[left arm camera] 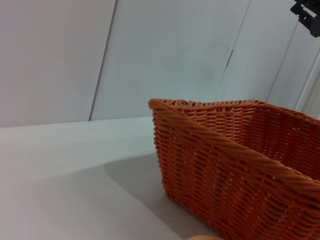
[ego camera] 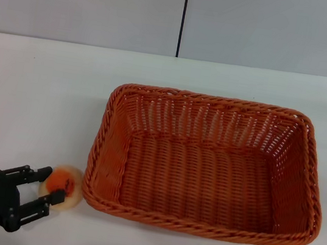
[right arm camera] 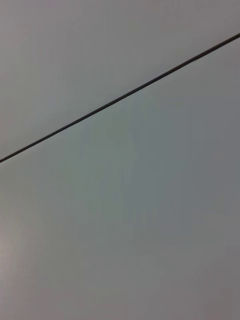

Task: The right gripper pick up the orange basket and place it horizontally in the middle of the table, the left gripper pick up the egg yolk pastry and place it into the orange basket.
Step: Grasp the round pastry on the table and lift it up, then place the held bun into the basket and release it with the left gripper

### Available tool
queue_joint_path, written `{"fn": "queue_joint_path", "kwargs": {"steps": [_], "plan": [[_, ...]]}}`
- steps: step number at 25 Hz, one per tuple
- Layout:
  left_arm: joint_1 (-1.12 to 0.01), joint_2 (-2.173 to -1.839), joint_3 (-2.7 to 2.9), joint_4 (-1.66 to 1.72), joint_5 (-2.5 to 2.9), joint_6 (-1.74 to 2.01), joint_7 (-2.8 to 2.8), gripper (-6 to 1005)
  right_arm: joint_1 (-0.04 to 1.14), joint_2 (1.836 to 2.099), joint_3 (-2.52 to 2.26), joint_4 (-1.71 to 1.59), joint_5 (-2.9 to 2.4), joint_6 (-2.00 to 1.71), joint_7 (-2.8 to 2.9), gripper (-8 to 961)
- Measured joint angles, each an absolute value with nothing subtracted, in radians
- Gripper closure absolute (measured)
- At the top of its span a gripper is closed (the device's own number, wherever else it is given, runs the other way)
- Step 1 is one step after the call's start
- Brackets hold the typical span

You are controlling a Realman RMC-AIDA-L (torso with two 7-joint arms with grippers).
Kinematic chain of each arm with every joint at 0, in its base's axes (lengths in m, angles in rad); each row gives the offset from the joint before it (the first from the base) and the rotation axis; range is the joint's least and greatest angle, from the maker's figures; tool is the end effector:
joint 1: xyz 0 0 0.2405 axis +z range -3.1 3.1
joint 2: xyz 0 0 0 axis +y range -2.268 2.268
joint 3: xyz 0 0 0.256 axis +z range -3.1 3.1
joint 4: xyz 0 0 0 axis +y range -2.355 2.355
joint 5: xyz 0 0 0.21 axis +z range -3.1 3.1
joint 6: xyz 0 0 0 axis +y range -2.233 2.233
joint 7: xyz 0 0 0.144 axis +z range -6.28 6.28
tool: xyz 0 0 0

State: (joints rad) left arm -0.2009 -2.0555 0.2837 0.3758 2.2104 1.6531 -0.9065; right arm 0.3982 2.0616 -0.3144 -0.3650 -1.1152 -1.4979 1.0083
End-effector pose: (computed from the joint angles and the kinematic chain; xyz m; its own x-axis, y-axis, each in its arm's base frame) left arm -0.3696 0.1861 -0.0137 0.6940 0.3907 0.6047 0.6260 -0.7423 -0.2388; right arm 0.3327 0.3192 0.1137 0.3025 0.2955 -0.9062 -0.8675 -0.3084 -0.3902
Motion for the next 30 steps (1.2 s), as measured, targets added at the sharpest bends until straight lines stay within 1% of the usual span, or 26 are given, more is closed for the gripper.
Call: {"fn": "queue_joint_path", "kwargs": {"steps": [1, 7, 11, 17, 23, 28, 30], "plan": [[-0.201, -2.055, 0.284, 0.376, 2.210, 1.653, -0.906, 259, 0.398, 2.062, -0.314, -0.365, -1.115, -1.498, 1.008, 480], [-0.201, -2.056, 0.278, 0.376, 2.205, 1.655, -0.899, 476, 0.396, 2.062, -0.314, -0.365, -1.115, -1.496, 1.008, 480], [-0.201, -2.055, 0.270, 0.376, 2.203, 1.659, -0.898, 640, 0.393, 2.062, -0.314, -0.363, -1.115, -1.495, 1.008, 480], [-0.191, -2.049, 0.144, 0.376, 2.200, 1.670, -0.897, 855, 0.384, 2.064, -0.314, -0.360, -1.115, -1.497, 1.008, 480], [-0.190, -2.048, 0.003, 0.377, 2.199, 1.698, -0.895, 957, 0.383, 2.065, -0.314, -0.347, -1.115, -1.501, 1.008, 480], [-0.203, -2.055, -0.106, 0.366, 2.181, 1.726, -0.898, 958, 0.383, 2.065, -0.314, -0.340, -1.115, -1.503, 1.008, 480], [-0.229, -2.054, -0.169, 0.303, 2.135, 1.766, -0.899, 959, 0.383, 2.065, -0.315, -0.339, -1.115, -1.504, 1.008, 480]]}}
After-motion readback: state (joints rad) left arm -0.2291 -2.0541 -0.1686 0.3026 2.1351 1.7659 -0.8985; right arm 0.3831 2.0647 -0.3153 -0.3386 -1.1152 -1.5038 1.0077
